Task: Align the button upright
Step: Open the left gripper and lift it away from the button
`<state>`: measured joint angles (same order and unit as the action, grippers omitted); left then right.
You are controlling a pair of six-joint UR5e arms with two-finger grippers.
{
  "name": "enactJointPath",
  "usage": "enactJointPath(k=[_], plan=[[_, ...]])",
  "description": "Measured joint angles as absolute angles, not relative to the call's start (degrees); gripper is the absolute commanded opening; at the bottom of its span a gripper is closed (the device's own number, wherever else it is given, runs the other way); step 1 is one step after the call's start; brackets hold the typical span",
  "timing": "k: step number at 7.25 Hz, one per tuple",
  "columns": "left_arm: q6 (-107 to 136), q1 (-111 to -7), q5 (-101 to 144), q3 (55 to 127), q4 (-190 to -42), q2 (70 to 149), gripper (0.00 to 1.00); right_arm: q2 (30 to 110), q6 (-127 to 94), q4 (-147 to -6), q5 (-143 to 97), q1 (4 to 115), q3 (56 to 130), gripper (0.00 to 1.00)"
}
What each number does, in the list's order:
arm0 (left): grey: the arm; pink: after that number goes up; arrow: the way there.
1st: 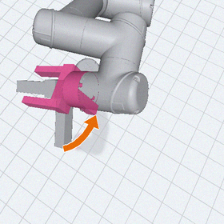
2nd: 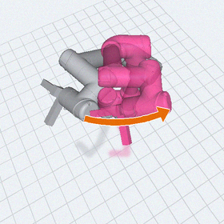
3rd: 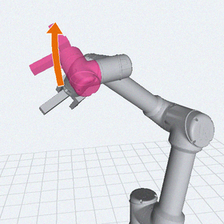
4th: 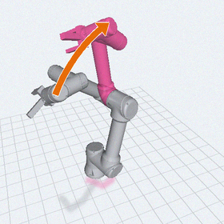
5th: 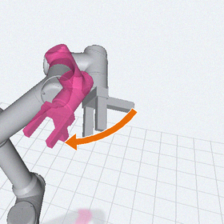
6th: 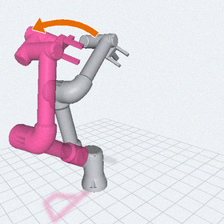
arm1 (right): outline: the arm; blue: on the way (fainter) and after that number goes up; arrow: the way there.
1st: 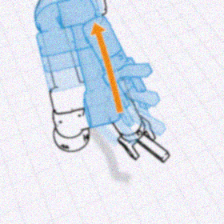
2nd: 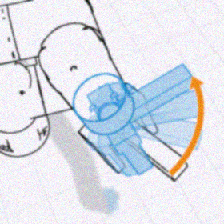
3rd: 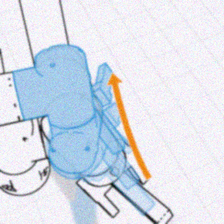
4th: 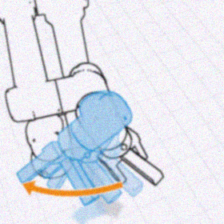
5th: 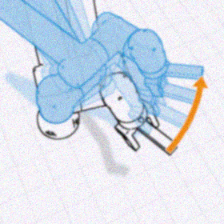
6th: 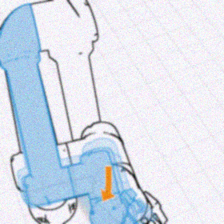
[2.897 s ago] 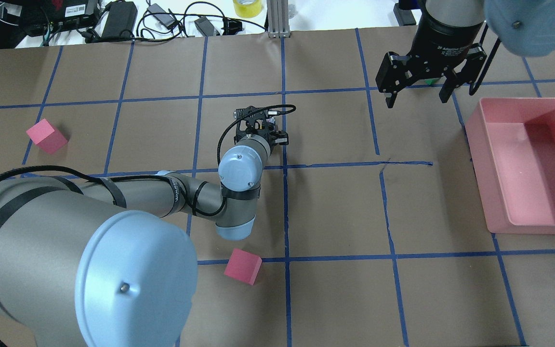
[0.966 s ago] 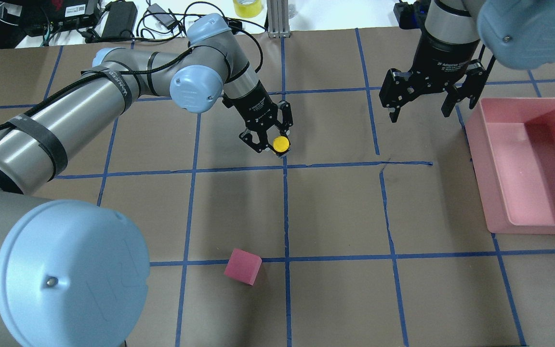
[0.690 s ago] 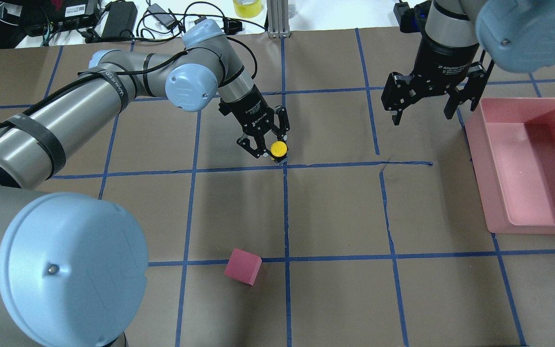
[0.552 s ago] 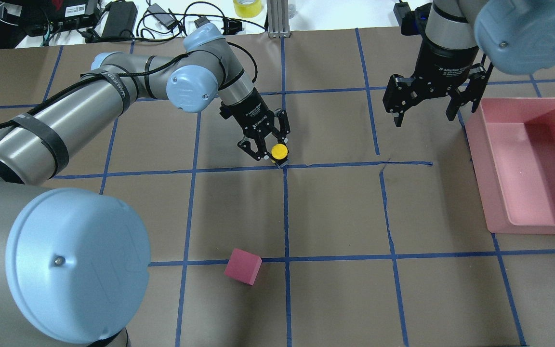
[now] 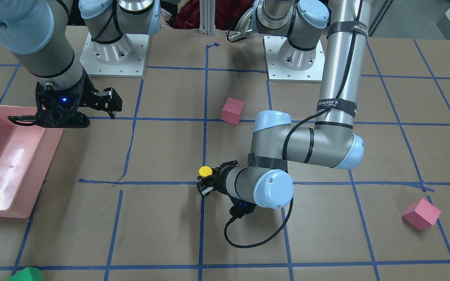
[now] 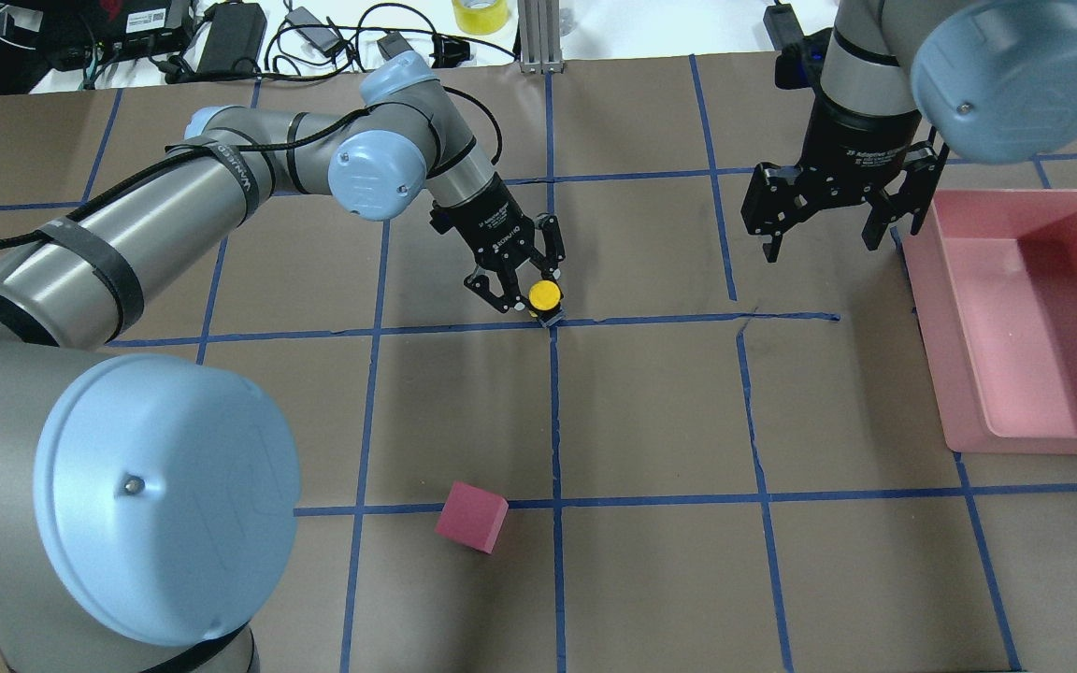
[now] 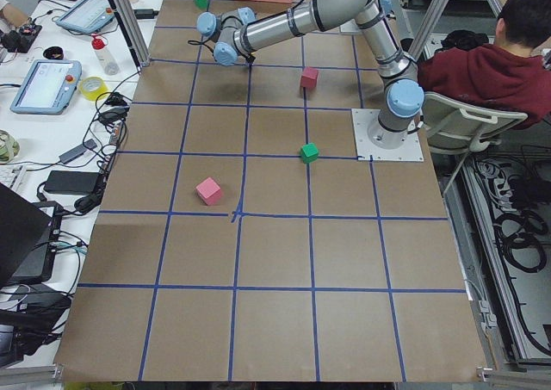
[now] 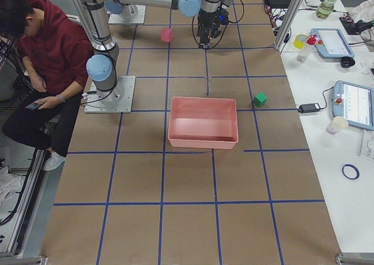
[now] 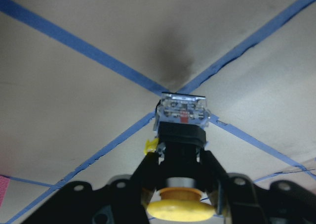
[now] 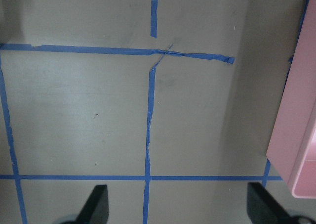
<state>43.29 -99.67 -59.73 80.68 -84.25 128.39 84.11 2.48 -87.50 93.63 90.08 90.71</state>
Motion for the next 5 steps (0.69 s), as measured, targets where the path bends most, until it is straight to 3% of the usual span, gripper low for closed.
enactJointPath(k=[3,5], plan=[[38.4,-99.7,-65.0,80.9,-82.6,125.5,1.0,85.2,2.6,-86.9,93.9,90.2,91.4,1.0],[31.8,-99.9,-73.9,81.0,-82.3,119.7,1.0,85.1,2.2,-86.9,94.0,90.3,92.4,1.0]])
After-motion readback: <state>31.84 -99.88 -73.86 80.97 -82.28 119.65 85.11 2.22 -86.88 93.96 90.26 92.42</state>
